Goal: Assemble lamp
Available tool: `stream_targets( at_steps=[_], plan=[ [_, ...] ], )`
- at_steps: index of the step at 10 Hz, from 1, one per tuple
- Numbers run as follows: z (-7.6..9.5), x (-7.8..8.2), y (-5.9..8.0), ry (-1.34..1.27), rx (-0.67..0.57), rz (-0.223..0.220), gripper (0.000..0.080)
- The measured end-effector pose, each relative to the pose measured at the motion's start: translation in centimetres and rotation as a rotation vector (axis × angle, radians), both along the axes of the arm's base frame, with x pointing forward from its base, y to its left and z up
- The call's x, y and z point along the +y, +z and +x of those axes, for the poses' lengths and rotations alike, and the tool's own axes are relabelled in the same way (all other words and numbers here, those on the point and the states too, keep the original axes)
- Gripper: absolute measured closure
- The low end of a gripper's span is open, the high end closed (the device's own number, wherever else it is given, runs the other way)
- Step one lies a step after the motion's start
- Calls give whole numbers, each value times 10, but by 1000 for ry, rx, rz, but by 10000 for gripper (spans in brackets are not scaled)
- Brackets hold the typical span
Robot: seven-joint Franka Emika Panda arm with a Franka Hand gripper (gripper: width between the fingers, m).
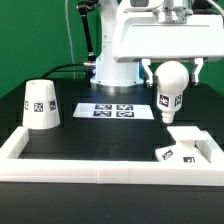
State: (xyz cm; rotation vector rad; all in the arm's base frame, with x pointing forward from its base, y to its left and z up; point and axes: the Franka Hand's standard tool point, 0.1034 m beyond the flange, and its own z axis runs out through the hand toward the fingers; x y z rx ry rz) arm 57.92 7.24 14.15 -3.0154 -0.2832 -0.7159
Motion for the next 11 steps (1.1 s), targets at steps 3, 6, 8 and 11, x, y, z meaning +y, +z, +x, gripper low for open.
stream_targets(
  at_steps=[3, 6, 8, 11],
  plan=[
    [21, 7, 18, 7, -36, 7, 222],
    [31, 8, 22, 7, -64, 9, 221],
    [32, 7, 20, 4, -84, 8, 220],
    [42, 9, 15, 31, -147, -9, 220]
  ],
)
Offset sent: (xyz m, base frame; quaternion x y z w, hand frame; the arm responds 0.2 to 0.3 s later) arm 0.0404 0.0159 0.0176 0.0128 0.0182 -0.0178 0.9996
